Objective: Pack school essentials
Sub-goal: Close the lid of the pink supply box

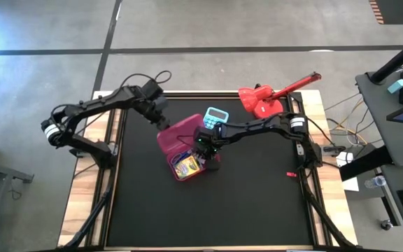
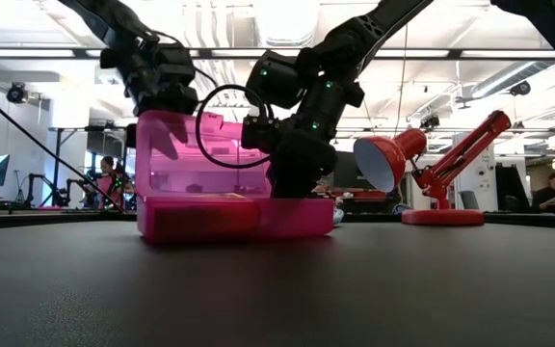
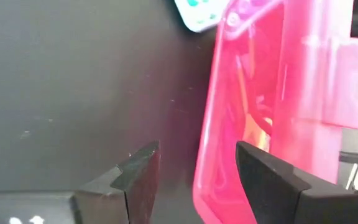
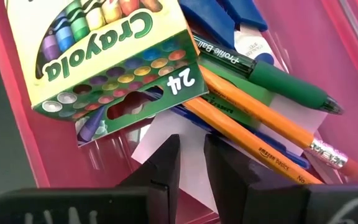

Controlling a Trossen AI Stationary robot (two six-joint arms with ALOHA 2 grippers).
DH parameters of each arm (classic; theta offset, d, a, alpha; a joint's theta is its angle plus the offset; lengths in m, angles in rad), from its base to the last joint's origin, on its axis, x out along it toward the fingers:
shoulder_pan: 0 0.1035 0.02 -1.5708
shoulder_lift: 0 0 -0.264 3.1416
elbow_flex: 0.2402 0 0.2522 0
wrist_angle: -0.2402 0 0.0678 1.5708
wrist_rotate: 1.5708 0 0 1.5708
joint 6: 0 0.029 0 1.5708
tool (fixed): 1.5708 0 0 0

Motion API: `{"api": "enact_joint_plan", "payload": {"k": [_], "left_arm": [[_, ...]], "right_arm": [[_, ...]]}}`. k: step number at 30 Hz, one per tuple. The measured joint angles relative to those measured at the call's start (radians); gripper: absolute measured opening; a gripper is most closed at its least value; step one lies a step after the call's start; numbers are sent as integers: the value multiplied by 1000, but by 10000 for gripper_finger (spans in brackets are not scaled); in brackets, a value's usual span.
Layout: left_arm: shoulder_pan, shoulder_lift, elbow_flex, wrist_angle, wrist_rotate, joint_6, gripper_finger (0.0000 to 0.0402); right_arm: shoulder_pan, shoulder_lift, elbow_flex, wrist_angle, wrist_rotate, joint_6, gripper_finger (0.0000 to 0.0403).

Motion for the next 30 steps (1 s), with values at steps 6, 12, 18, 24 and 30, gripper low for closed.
{"api": "enact_joint_plan", "payload": {"k": [6,12,18,24,30], "left_arm": [[-51,-14,1,0,1,0,193],[-78,-43,5,19,0,-4,193],[-92,-66,5,33,-3,-32,193],[-140,-75,6,98,-2,-62,193],[-233,-58,6,166,-7,-101,193]], "right_arm": [[-9,-1,0,-2,14,6,68],[-12,-62,-2,-55,54,-5,68],[-11,-202,-2,-147,52,-11,68],[-12,-372,-2,-141,72,-9,68],[-26,-459,0,43,228,26,68]]}}
